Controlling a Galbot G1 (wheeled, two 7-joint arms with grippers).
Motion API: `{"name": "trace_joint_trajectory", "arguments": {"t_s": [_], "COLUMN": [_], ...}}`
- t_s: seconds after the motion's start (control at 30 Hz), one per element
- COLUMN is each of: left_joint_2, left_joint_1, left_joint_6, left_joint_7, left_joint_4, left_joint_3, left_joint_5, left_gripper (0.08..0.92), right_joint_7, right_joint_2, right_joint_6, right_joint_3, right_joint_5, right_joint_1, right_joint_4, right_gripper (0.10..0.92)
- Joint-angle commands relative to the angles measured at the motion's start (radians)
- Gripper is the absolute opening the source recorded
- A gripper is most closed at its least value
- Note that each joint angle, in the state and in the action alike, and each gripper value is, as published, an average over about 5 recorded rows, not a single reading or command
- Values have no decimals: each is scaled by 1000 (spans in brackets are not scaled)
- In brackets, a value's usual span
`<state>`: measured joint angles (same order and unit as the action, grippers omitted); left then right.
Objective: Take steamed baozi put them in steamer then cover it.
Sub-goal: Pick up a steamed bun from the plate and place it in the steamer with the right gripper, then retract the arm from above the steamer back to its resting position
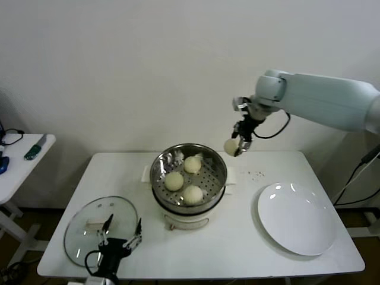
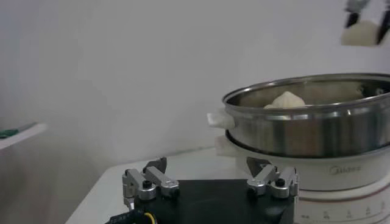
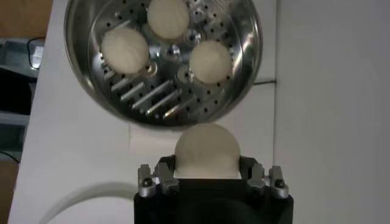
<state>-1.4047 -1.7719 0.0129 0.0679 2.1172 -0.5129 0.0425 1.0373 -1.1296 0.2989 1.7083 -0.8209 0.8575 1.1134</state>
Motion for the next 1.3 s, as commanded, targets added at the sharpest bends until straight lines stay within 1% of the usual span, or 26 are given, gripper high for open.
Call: {"name": "trace_joint_trajectory", "arguments": {"t_s": [0.03, 0.33, 0.67, 0.83, 0.93, 1.03, 1.1, 1.3], "left_joint_2": [-3, 8, 16, 16, 16, 16, 16, 17], "left_joint_1": [11, 16, 3, 9, 11, 10, 9, 9], "left_joint_6": [2, -6, -17, -16, -16, -16, -17, -17], "left_joint_7": [-21, -14, -6, -4, -3, -3, -3, -3], "left_joint_4": [-3, -15, -7, -6, -7, -7, -8, -7], "left_joint_3": [19, -6, -33, -33, -33, -34, -34, -35], "left_joint_5": [14, -1, -34, -35, -35, -35, -34, -33], "left_gripper": [823, 823, 823, 823, 823, 823, 823, 823], "right_joint_7": [-35, -73, -85, -103, -106, -103, -98, -66], "right_joint_2": [-201, -217, -197, -193, -192, -186, -177, -131], "right_joint_6": [39, 57, 57, 67, 78, 82, 83, 76], "right_joint_3": [55, 50, 56, 38, 25, 15, 9, -9], "right_joint_5": [-118, -53, 61, 61, 58, 57, 52, 15], "right_joint_1": [-2, -101, -170, -190, -194, -190, -179, -109], "right_joint_4": [18, 15, -17, -25, -26, -25, -18, 24], "right_gripper": [670, 670, 678, 685, 719, 783, 811, 822]}}
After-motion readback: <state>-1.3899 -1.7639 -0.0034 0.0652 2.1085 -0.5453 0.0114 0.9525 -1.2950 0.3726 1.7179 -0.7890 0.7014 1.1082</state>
